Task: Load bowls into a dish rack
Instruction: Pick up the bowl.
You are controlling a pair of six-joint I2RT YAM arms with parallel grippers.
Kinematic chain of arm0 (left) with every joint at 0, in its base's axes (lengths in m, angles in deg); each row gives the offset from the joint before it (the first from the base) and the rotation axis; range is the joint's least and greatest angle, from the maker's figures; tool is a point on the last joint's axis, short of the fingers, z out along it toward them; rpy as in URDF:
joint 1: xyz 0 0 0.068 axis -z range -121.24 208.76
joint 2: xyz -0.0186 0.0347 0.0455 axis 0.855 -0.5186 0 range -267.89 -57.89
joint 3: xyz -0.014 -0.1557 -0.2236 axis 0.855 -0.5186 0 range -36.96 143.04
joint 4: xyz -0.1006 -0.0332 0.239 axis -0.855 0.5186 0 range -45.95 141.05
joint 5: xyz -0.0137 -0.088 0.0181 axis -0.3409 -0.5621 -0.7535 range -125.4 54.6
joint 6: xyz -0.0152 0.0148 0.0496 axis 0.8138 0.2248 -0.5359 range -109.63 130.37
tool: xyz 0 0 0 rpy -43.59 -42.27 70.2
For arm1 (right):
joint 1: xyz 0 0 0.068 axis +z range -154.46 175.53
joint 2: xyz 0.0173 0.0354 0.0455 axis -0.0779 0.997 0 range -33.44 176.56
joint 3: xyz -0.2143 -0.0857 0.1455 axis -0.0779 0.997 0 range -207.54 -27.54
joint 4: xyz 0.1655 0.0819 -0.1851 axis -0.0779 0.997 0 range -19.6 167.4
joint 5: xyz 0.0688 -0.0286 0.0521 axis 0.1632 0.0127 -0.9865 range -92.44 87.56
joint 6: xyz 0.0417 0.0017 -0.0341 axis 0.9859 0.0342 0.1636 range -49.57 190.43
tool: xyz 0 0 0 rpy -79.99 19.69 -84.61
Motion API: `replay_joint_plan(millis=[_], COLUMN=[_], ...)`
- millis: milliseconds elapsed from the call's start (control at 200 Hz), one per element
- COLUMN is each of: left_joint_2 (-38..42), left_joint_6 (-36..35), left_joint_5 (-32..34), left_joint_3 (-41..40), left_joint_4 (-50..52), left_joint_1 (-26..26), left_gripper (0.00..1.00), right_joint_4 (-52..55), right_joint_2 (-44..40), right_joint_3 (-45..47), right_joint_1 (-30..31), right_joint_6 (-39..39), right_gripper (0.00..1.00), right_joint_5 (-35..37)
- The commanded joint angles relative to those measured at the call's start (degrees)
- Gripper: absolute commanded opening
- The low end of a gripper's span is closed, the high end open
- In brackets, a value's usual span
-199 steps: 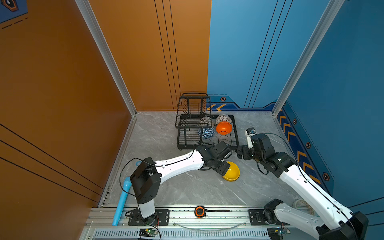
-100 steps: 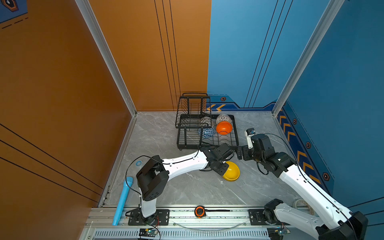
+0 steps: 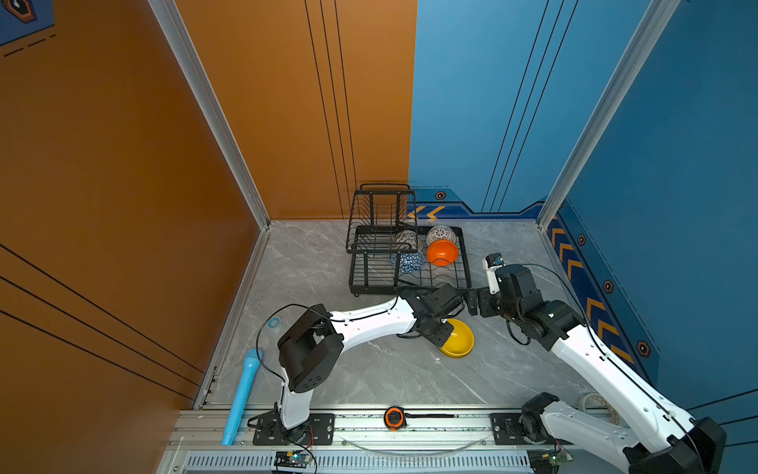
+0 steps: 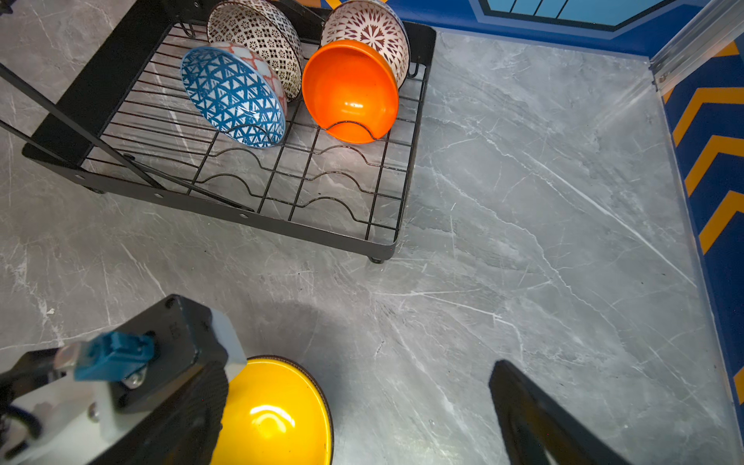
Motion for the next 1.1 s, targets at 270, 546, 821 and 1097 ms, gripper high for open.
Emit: replay_joint_plan(millis=[270, 546, 821, 1097], left_joint_2=[-1.1, -0.72, -0.28, 2.55], left_joint_6=[-0.15, -0.24, -0.59, -1.45], left_joint_5=[0.62, 1.23, 1.82, 2.72], left_joint_3=[2.2, 2.8, 3.97, 4.57], left_joint_4=[0.56, 1.59, 2.58, 3.03], left_joint_1=[0.22, -0.2, -0.27, -0.41], left_gripper=[0.13, 0.08, 0.04, 0.0], right_joint_4=[1.2, 0.94, 1.02, 1.03], right_joint_2=[-0.58, -1.08, -1.62, -2.25], right_joint_3=[0.95, 1.75, 2.03, 1.71], right_joint_1=[-0.64, -1.04, -1.3, -1.52], right_joint_6=[-0.92, -0.92, -0.94, -0.7], right_gripper=[1.0, 1.0, 1.0, 1.0], right_joint_5=[-0.78, -1.13, -1.49, -2.42])
